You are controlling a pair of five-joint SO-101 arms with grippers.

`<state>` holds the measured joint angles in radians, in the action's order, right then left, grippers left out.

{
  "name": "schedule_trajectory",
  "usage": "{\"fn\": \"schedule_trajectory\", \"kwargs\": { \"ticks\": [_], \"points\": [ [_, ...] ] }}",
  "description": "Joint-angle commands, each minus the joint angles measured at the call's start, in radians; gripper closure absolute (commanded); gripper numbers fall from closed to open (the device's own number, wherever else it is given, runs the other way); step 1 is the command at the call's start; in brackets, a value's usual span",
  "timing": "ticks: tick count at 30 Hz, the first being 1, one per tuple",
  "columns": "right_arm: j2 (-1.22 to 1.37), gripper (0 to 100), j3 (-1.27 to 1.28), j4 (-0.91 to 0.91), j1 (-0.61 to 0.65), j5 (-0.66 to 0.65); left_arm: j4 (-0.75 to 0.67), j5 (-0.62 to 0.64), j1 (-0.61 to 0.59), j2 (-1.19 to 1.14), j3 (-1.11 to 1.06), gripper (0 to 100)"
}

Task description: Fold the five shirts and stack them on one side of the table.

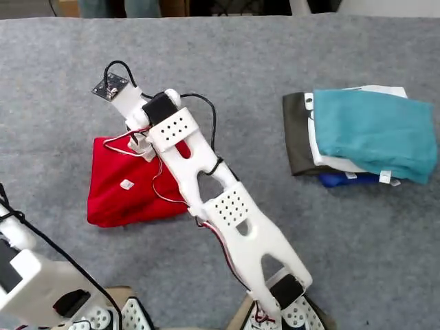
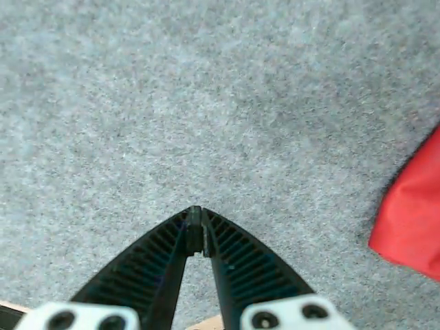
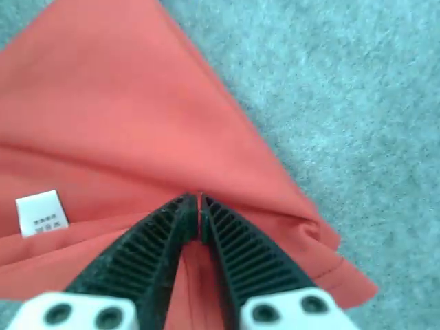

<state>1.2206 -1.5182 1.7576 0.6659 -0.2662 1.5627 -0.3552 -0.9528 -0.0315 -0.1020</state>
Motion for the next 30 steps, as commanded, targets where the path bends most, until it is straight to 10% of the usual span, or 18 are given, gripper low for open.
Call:
{"fn": "schedule_trajectory", "kwargs": {
  "ticks": [1, 10, 30],
  "points": [
    [-0.015, 97.7, -0.004, 0.011, -0.018, 0.008, -0.011, -0.006, -0.007, 0.037, 0.002, 97],
    [-0.105, 97.7, 0.182, 0.012, -0.049, 0.008, -0.011, -0.006, -0.01, 0.037, 0.002, 97],
    [-1.003, 97.7, 1.629, 0.008, -0.094, 0.0, -0.012, -0.006, 0.001, 0.035, 0.002, 97]
  ]
}}
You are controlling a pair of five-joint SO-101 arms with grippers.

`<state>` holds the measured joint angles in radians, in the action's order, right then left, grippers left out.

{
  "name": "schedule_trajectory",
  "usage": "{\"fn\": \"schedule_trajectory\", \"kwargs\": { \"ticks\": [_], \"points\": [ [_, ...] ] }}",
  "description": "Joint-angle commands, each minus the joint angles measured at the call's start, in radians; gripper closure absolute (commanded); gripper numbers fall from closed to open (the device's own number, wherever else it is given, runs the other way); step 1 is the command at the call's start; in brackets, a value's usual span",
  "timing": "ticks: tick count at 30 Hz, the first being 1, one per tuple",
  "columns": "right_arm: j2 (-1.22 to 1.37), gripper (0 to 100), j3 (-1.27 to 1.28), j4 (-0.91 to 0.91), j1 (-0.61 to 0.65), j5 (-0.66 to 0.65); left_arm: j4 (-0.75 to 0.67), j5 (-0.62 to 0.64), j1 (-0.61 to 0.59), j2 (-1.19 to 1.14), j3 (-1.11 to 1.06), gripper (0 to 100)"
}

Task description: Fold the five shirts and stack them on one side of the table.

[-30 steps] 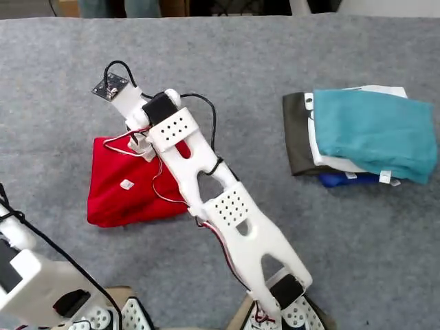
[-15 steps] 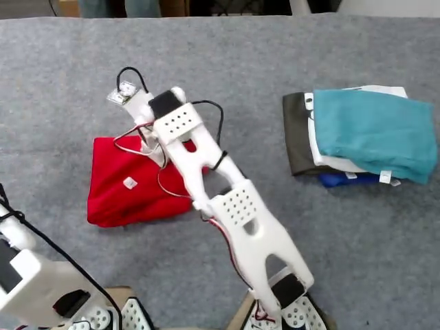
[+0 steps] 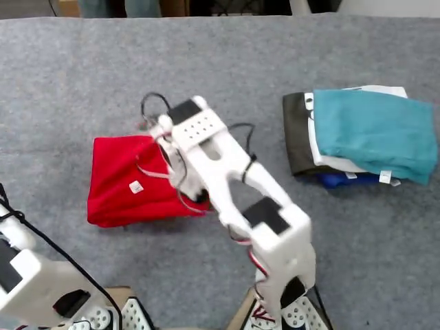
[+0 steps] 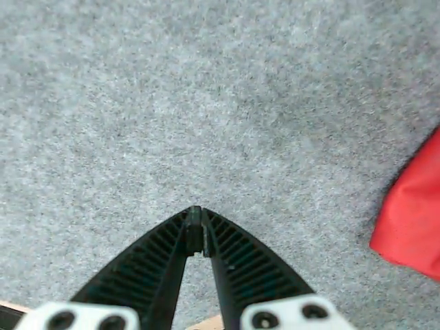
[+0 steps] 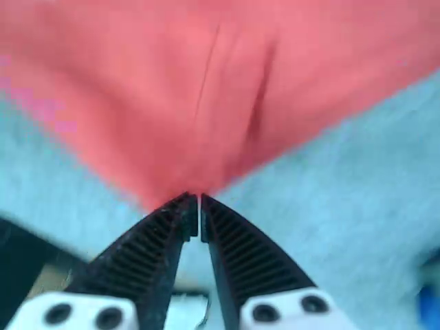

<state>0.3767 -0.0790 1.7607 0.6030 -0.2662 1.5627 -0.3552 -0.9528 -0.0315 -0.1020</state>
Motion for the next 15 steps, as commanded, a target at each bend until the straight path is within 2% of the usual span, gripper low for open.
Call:
{"fn": "schedule_trajectory", "kwargs": {
  "ticks": [1, 4, 7, 11, 15],
  "points": [
    [-0.203, 97.7, 0.216, 0.005, -0.043, 0.0, -0.012, -0.006, 0.001, 0.035, 0.002, 97],
    [-0.312, 97.7, 0.137, 0.002, -0.058, 0.0, -0.012, -0.006, 0.013, 0.035, 0.002, 97],
    [-0.328, 97.7, -0.024, -0.094, -0.054, 0.008, -0.012, -0.005, 0.036, 0.04, -0.018, 97],
    [-0.202, 97.7, -0.131, -0.339, -0.055, 0.009, -0.012, -0.005, 0.056, 0.044, -0.068, 97],
    [0.013, 97.7, -0.197, -0.471, -0.04, 0.009, -0.005, -0.005, 0.047, 0.046, -0.088, 97]
  ]
}}
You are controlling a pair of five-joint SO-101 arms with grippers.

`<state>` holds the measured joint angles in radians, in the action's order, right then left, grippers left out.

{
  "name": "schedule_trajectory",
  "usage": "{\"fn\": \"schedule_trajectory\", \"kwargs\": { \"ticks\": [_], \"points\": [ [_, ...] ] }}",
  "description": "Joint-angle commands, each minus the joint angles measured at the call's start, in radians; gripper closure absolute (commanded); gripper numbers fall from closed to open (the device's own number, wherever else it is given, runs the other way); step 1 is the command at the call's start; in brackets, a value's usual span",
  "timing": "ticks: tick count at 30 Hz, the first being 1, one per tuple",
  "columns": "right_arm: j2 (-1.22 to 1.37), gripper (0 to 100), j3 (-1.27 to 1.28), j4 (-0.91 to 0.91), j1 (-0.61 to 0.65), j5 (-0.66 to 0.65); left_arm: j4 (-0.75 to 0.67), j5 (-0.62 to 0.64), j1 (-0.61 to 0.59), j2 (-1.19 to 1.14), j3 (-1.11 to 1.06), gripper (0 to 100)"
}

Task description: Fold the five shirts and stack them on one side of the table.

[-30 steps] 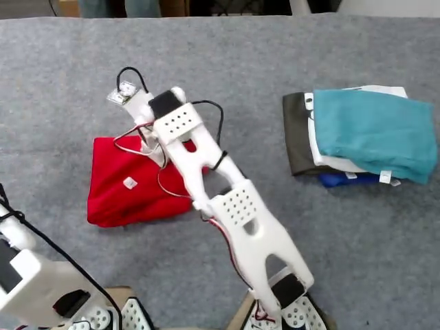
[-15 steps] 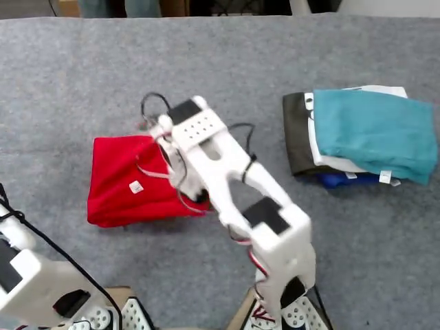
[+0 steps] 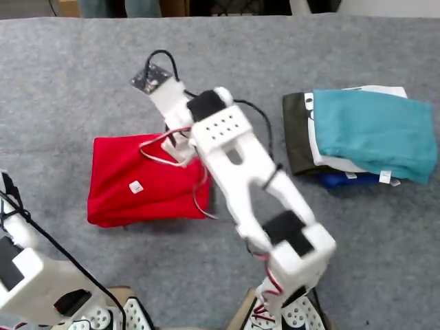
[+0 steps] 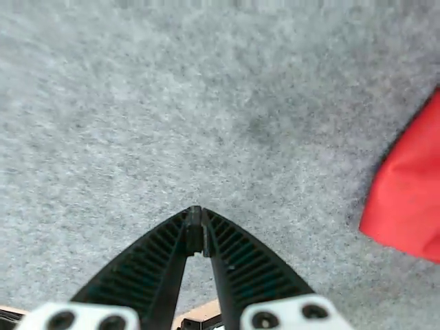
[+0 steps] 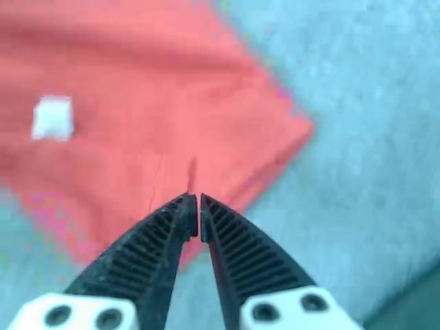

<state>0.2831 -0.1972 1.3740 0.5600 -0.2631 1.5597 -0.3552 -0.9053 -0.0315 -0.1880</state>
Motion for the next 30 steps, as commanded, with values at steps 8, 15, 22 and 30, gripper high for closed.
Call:
{"fn": "schedule_trajectory", "kwargs": {
  "ticks": [8, 15, 22, 30],
  "points": [
    [0.358, 97.7, -0.325, 0.14, 0.029, 0.006, -0.002, -0.005, -0.002, 0.046, -0.002, 97],
    [0.39, 97.7, -0.4, 0.394, 0.028, 0.015, -0.008, -0.005, 0.001, 0.046, -0.002, 97],
    [0.193, 97.7, -0.005, 0.393, 0.06, 0.048, -0.009, -0.005, 0.001, 0.044, -0.001, 97],
    [-0.154, 97.7, 0.367, 0.385, -0.018, -0.071, -0.009, -0.005, 0.001, 0.044, -0.002, 97]
  ]
}}
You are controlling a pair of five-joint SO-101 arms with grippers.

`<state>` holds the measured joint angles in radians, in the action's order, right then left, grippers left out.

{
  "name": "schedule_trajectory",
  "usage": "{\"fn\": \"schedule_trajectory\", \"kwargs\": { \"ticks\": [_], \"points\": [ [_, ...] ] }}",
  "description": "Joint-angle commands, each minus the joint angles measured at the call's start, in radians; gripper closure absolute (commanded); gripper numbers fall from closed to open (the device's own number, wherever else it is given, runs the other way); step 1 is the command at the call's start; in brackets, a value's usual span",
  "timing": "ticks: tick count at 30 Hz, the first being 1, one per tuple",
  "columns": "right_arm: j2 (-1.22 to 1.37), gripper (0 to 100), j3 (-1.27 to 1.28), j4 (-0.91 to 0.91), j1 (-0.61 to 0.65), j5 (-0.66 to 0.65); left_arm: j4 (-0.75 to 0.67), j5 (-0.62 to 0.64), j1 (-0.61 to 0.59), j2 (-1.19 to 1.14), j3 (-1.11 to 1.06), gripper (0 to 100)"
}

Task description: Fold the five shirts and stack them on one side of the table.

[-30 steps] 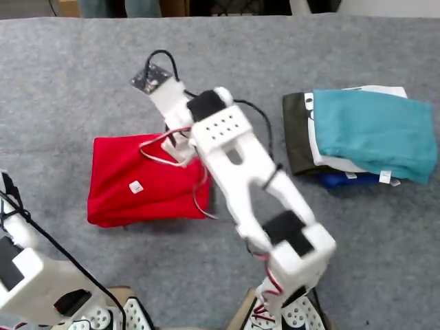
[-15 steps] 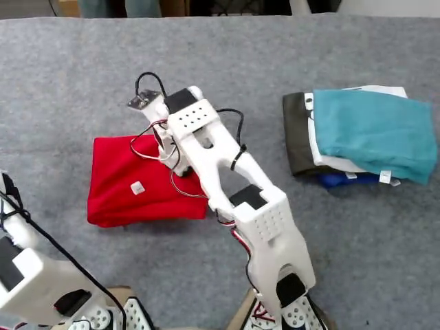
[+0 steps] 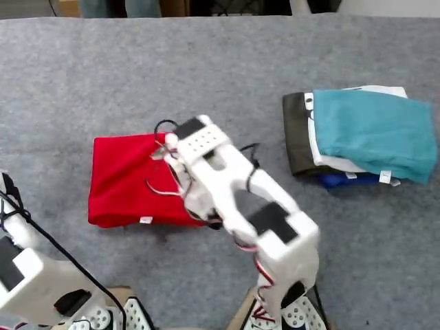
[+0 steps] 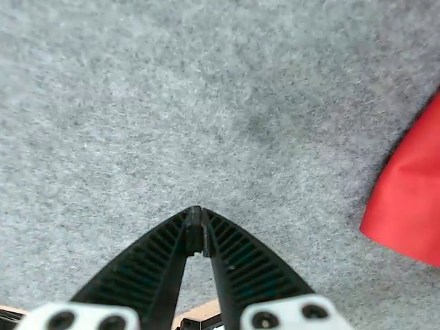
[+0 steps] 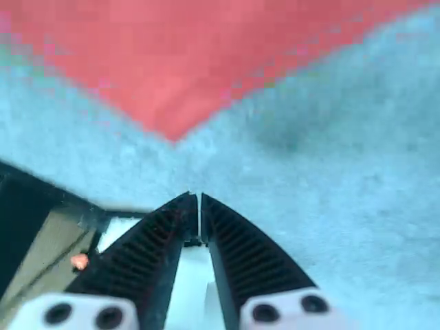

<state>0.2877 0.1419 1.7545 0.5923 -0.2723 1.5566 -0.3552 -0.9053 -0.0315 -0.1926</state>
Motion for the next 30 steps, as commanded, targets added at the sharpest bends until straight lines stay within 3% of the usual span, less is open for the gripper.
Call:
{"fn": "schedule_trajectory", "kwargs": {
  "ticks": [1, 5, 11, 15, 21, 30],
  "points": [
    [-0.194, 97.7, 0.002, -0.005, -0.063, -0.075, -0.006, -0.005, 0.002, 0.044, 0.002, 97],
    [-0.228, 97.7, -0.12, -0.147, -0.057, -0.081, -0.006, -0.005, 0.008, 0.044, 0.002, 97],
    [-0.07, 97.7, -0.18, -0.313, 0.069, 0.092, 0.0, 0.0, 0.058, 0.046, 0.012, 97],
    [0.058, 97.7, -0.173, -0.245, 0.103, 0.12, 0.002, 0.002, 0.124, 0.046, 0.012, 97],
    [0.202, 97.6, -0.202, -0.206, 0.031, 0.118, -0.009, 0.002, 0.294, 0.046, 0.012, 97],
    [0.065, 97.6, -0.591, 0.014, -0.002, 0.114, -0.175, -0.003, 0.558, 0.046, 0.012, 97]
  ]
}}
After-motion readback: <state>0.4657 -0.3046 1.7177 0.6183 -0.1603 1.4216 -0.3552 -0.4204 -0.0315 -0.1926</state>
